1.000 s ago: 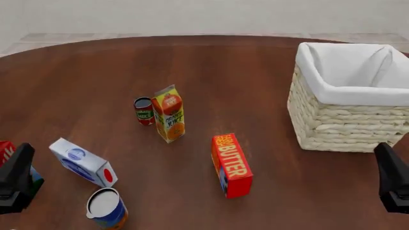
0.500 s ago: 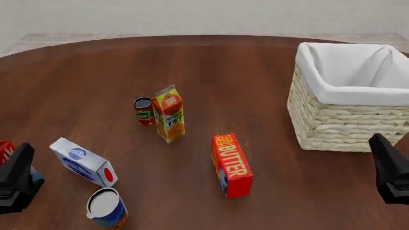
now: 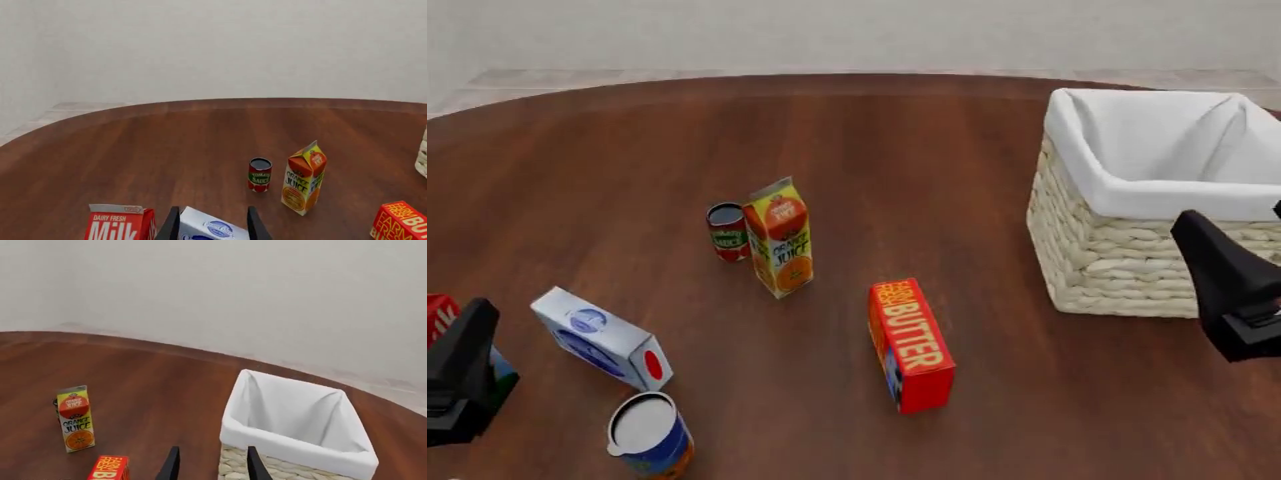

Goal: Pick up the orange juice, and put it in the basket.

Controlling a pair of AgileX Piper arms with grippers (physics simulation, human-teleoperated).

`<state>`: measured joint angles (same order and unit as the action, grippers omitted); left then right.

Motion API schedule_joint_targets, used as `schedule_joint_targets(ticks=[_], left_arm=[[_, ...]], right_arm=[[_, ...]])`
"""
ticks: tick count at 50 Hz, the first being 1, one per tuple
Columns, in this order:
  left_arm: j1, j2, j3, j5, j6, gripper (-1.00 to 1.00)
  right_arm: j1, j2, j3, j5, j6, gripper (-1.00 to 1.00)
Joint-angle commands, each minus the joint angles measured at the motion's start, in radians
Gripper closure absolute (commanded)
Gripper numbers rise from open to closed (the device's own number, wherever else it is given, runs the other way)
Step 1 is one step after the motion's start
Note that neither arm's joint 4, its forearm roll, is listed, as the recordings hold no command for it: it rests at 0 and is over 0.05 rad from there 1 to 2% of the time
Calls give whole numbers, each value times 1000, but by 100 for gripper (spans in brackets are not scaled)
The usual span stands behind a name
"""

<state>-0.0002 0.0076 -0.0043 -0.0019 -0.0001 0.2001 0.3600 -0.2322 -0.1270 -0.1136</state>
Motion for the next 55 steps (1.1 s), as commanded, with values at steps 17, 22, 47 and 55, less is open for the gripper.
schedule_joint_targets(ticks=[17,22,47,55], left_arm=[[0,0,0,0,0,-100],[0,0,0,0,0,-100],[0,0,0,0,0,-100],[0,0,0,0,0,-100]], right_arm=[[230,425,-206,-186,-32,-100],[231,511,-235,-226,-5,-100],[303,827,-482,-203,-3,-100],[347,901,-540,-183,-4,-100]])
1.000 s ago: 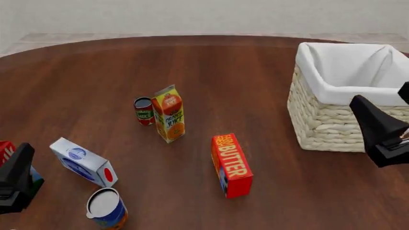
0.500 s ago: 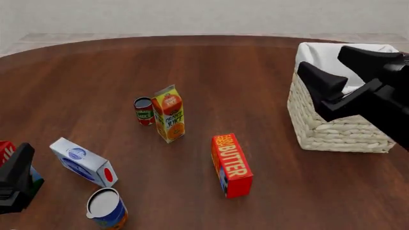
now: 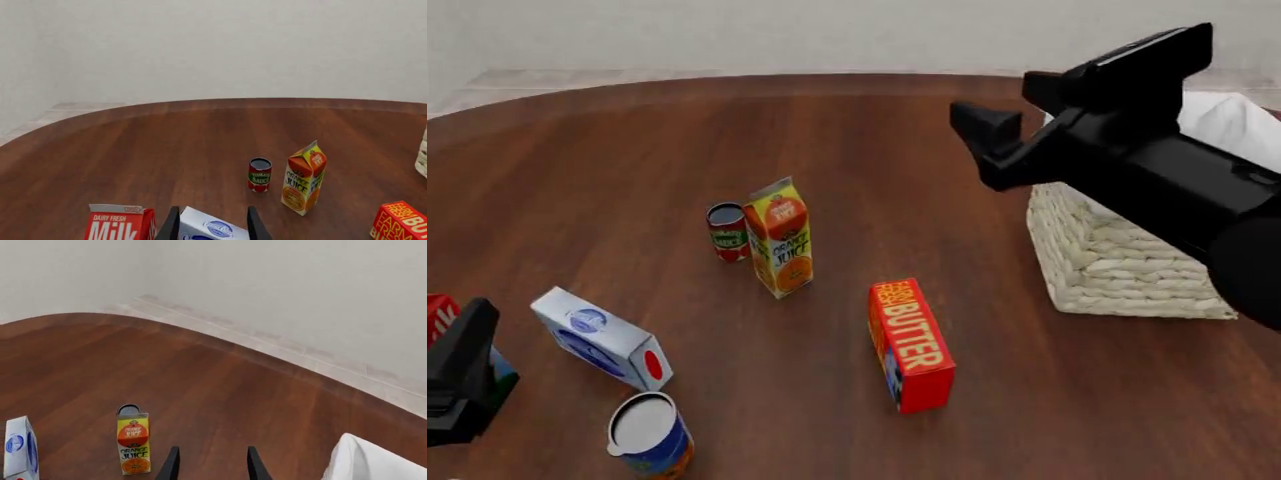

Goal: Pick up the orange juice, and put it in the basket.

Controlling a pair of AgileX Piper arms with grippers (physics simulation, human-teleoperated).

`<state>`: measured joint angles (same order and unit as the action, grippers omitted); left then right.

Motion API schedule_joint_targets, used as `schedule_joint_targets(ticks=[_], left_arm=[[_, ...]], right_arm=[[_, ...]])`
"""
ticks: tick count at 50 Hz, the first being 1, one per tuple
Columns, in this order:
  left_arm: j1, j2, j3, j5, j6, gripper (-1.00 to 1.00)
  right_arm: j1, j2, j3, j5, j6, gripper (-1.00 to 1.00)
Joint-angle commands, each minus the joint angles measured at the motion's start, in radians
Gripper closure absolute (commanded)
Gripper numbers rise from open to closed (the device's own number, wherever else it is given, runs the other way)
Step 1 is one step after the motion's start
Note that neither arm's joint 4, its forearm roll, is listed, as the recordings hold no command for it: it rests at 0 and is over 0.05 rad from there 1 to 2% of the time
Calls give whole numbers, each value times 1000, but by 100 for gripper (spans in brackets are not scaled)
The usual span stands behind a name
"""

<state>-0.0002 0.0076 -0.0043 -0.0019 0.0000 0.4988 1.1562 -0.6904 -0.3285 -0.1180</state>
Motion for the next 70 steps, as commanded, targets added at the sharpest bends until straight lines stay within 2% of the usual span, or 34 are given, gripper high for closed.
schedule_joint_targets(ticks=[1,6,11,15,20,30,38,46,57,70], left_arm=[[0,0,0,0,0,-100],[0,0,0,0,0,-100],[0,0,0,0,0,-100],[0,0,0,0,0,-100],[0,0,0,0,0,-100],[0,0,0,0,0,-100],[0,0,0,0,0,-100],[0,0,0,0,0,-100],[0,0,0,0,0,-100],[0,0,0,0,0,-100]], right_arm=[[58,124,-87,14,-5,-100],[65,167,-118,20,19,-100],[86,206,-160,50,69,-100],[95,238,-170,35,49,-100],[128,280,-203,52,61,-100],[167,338,-271,60,-8,-100],[200,408,-331,82,-29,-100],[196,467,-371,86,-47,-100],[205,525,-432,124,-19,-100],[268,570,-459,142,15,-100]])
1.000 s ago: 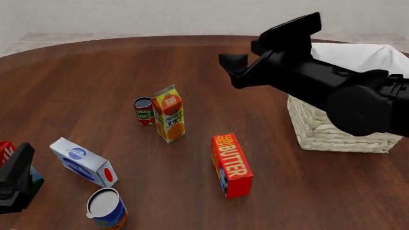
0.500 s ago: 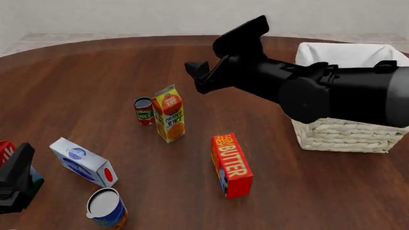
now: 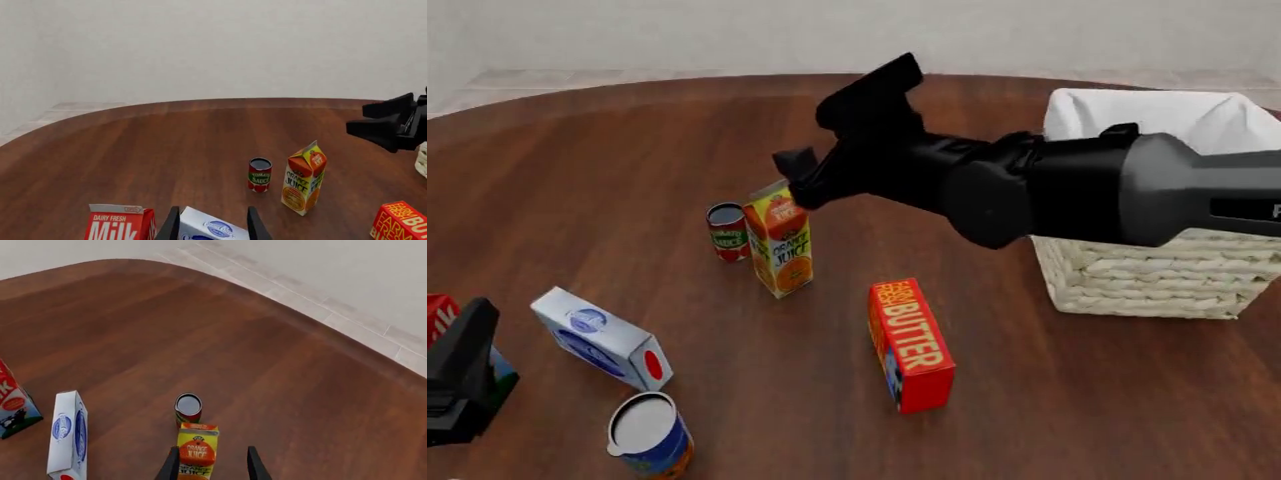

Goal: Pick up the orange juice, and put it in the basket.

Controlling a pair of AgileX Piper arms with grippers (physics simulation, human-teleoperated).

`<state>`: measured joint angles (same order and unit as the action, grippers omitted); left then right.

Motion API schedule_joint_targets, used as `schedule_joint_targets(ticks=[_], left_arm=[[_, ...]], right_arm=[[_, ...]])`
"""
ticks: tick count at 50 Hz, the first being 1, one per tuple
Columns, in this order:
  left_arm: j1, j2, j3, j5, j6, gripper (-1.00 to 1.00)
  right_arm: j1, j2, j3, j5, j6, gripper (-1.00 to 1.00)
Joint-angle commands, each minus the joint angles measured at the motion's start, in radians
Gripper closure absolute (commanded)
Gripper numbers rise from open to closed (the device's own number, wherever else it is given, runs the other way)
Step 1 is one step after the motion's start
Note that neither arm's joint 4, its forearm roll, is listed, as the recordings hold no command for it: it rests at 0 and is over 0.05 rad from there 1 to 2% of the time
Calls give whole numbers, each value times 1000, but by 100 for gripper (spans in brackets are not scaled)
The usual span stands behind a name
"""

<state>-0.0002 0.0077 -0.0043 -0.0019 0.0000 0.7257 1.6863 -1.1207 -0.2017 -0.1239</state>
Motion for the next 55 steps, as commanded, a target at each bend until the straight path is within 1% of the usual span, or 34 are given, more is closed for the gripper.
schedule_joint_targets(ticks=[1,7,21,25,26,33,50,55], left_arm=[[0,0,0,0,0,-100],[0,0,0,0,0,-100],[0,0,0,0,0,-100],[0,0,0,0,0,-100],[0,0,0,0,0,-100],[0,0,0,0,0,-100],[0,0,0,0,0,-100],[0,0,0,0,0,-100]], right_arm=[[44,41,-29,15,23,-100],[51,48,-32,15,27,-100],[25,121,-46,2,18,-100],[26,156,-62,8,26,-100],[22,164,-64,3,16,-100],[3,213,-101,10,11,-100],[12,269,-127,9,14,-100],[24,271,-131,10,31,-100]])
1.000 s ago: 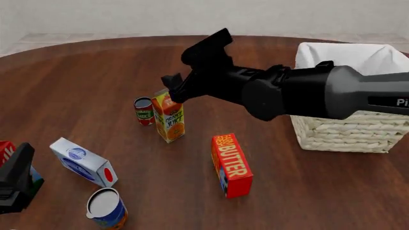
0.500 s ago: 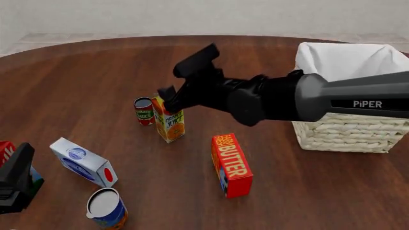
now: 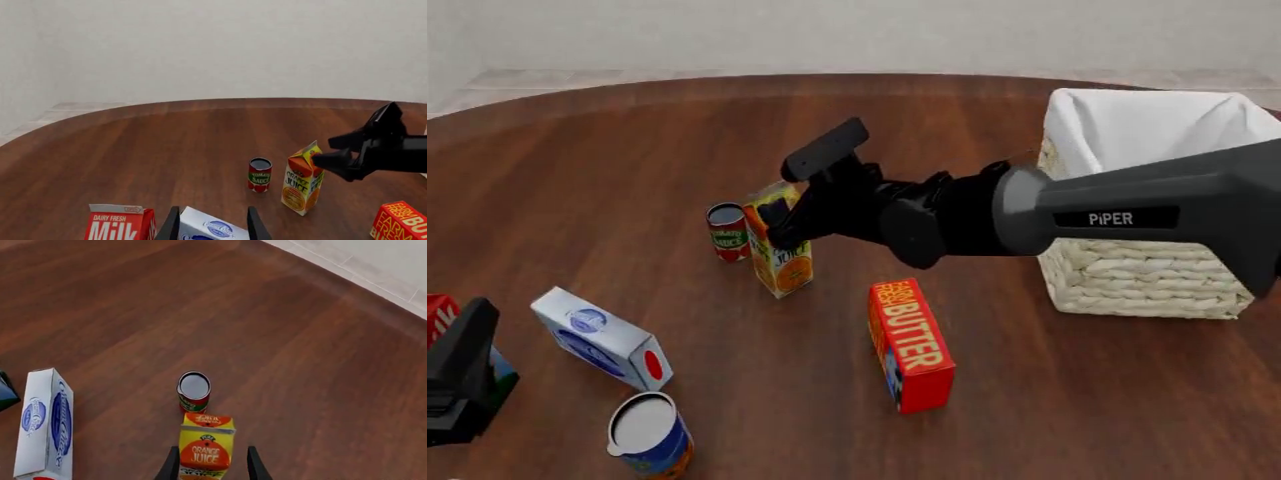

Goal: Pick up the orange juice, and put it in the basket.

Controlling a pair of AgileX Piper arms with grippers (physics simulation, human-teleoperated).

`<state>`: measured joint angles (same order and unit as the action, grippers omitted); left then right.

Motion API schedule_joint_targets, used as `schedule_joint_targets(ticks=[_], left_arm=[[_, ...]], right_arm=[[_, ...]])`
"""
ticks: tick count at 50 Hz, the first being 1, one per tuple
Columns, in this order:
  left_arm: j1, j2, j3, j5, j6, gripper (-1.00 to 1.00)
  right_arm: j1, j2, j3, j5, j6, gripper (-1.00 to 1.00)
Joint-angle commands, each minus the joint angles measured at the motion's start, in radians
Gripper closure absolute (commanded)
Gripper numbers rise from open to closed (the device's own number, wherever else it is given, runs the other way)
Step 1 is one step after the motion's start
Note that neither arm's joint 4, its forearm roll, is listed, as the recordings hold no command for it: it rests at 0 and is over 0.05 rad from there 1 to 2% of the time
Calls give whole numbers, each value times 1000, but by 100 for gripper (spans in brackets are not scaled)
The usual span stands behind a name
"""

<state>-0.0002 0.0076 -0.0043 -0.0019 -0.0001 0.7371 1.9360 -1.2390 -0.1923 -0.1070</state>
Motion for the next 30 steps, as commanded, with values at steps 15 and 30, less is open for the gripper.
schedule_joint_targets(ticks=[15,30], left_arm=[[0,0,0,0,0,-100],[0,0,0,0,0,-100]], right_arm=[[19,32,-12,-8,26,-100],[3,61,-28,-10,24,-100]])
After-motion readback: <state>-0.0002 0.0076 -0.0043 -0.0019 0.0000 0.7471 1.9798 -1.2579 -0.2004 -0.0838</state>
